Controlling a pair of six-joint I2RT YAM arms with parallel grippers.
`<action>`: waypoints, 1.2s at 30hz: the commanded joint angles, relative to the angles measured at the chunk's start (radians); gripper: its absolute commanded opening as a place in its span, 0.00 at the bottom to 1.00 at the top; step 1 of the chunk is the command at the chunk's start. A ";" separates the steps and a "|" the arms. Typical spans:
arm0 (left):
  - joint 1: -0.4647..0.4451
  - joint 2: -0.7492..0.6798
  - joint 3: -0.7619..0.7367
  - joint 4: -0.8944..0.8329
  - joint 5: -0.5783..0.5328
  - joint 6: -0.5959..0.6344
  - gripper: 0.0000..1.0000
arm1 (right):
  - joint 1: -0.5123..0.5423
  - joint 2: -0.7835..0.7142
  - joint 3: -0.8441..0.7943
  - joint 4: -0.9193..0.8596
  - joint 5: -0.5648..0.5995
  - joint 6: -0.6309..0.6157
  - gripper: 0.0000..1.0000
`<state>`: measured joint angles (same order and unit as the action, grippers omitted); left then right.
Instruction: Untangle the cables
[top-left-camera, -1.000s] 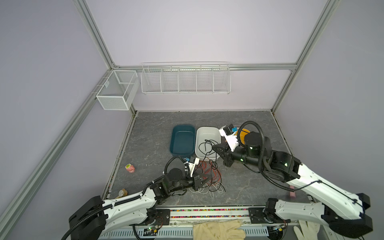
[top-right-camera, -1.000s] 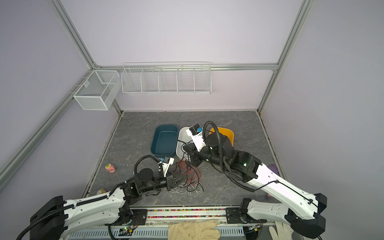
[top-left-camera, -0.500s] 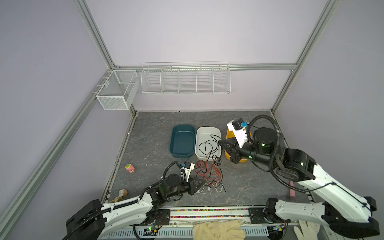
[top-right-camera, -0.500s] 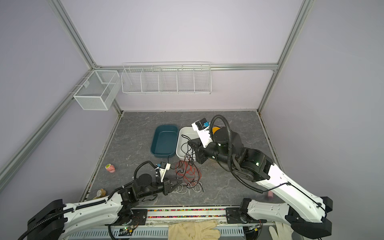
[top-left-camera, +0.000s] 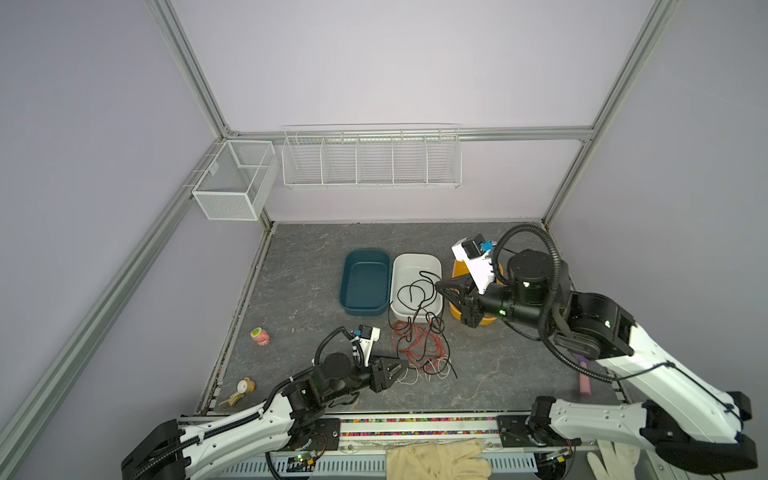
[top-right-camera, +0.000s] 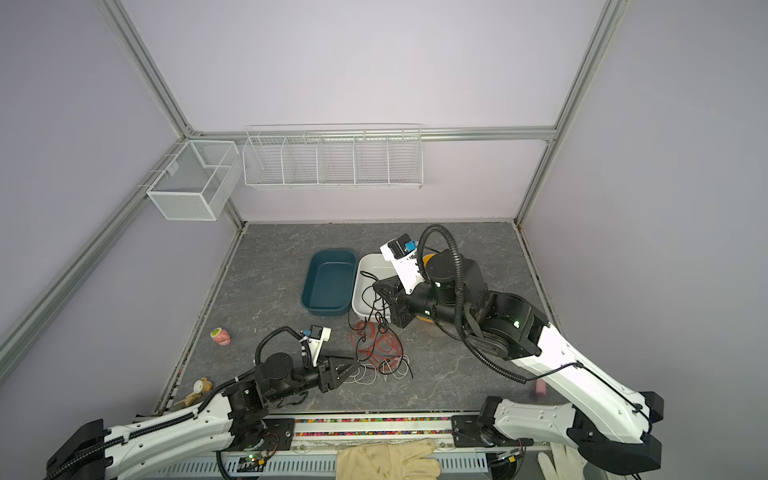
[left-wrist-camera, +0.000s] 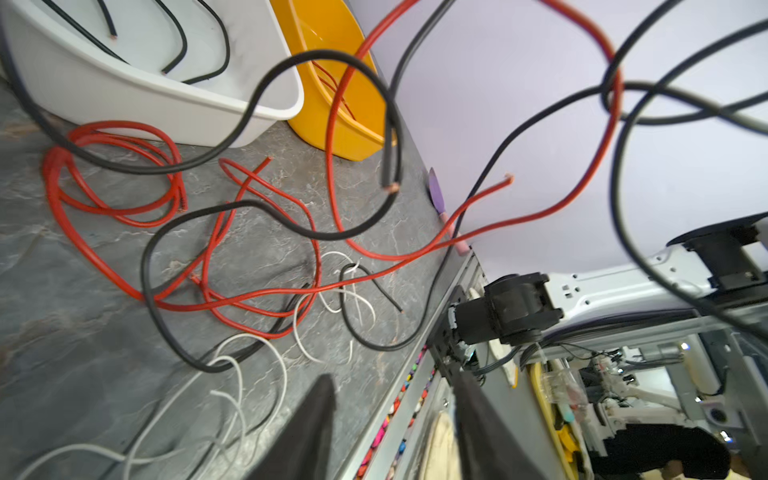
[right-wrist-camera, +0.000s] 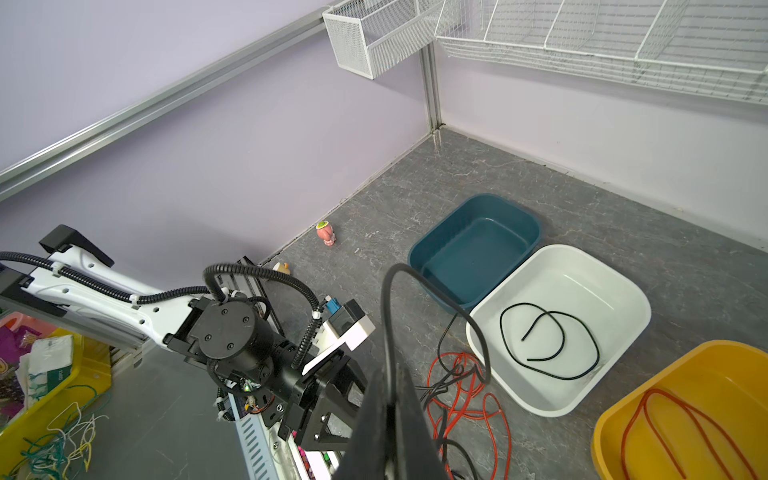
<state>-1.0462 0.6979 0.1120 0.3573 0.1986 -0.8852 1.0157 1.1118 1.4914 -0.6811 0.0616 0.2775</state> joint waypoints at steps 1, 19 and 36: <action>-0.013 0.015 0.059 0.021 0.019 -0.010 0.60 | -0.006 0.027 -0.013 0.054 -0.008 0.031 0.07; -0.114 0.258 0.284 0.037 -0.262 0.022 0.99 | 0.015 0.086 -0.002 0.115 0.067 0.128 0.07; -0.222 0.370 0.462 -0.201 -0.555 0.027 1.00 | 0.111 0.090 0.029 0.120 0.293 0.247 0.07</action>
<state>-1.2655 1.0569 0.5404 0.2302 -0.2970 -0.8562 1.1095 1.2274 1.4944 -0.5861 0.2943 0.4919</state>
